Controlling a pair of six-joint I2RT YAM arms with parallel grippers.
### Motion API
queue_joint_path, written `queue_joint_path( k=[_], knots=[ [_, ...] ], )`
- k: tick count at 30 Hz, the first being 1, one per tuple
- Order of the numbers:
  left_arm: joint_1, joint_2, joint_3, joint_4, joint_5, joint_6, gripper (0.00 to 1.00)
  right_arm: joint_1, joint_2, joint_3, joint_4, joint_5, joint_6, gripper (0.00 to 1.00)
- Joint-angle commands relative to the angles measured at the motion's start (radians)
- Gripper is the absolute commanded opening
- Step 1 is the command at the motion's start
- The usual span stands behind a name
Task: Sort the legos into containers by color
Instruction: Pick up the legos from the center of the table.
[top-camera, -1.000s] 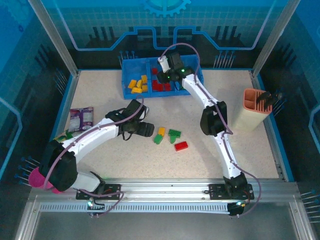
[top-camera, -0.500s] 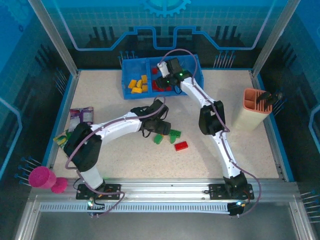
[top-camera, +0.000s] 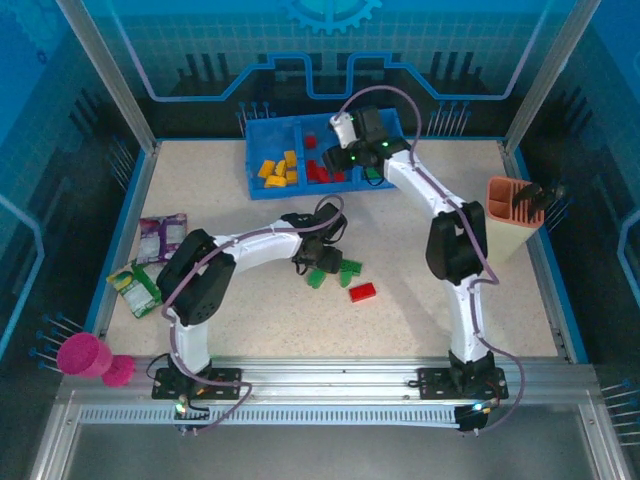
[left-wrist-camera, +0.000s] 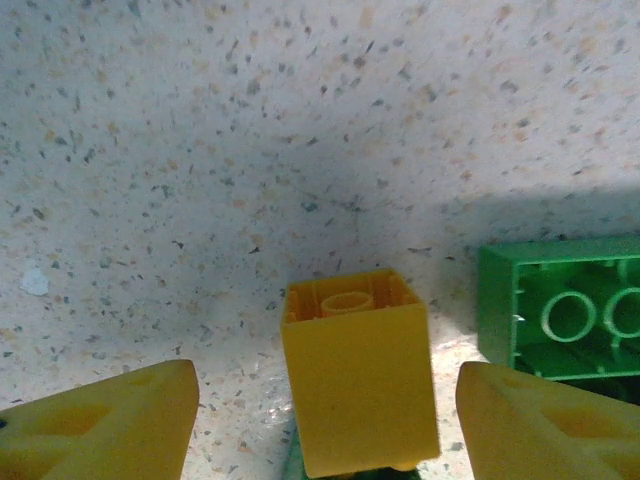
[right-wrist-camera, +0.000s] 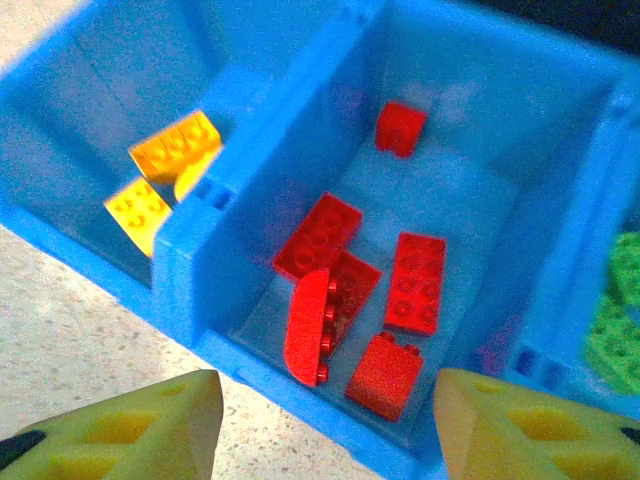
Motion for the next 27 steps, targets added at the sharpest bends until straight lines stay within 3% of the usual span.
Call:
queue_joint_path(
  k=[1,6,11,19,27],
  knots=[
    [-0.006,0.032,0.029,-0.034,0.0,-0.025,0.66,-0.01,-0.091,-0.053,0.054,-0.018,0.019,0.6],
    [-0.006,0.057,0.021,-0.006,0.005,-0.037,0.56,-0.01,-0.172,-0.139,0.062,-0.002,0.035,0.61],
    [-0.006,0.09,0.035,0.008,0.035,-0.035,0.32,-0.01,-0.272,-0.255,0.042,0.039,0.062,0.62],
    [-0.005,0.083,0.048,-0.006,0.018,-0.015,0.23,-0.008,-0.484,-0.49,0.03,0.036,0.099,0.67],
    [0.013,-0.001,0.035,0.018,-0.038,-0.008,0.2,0.001,-0.717,-0.799,0.017,0.044,0.192,0.68]
  ],
)
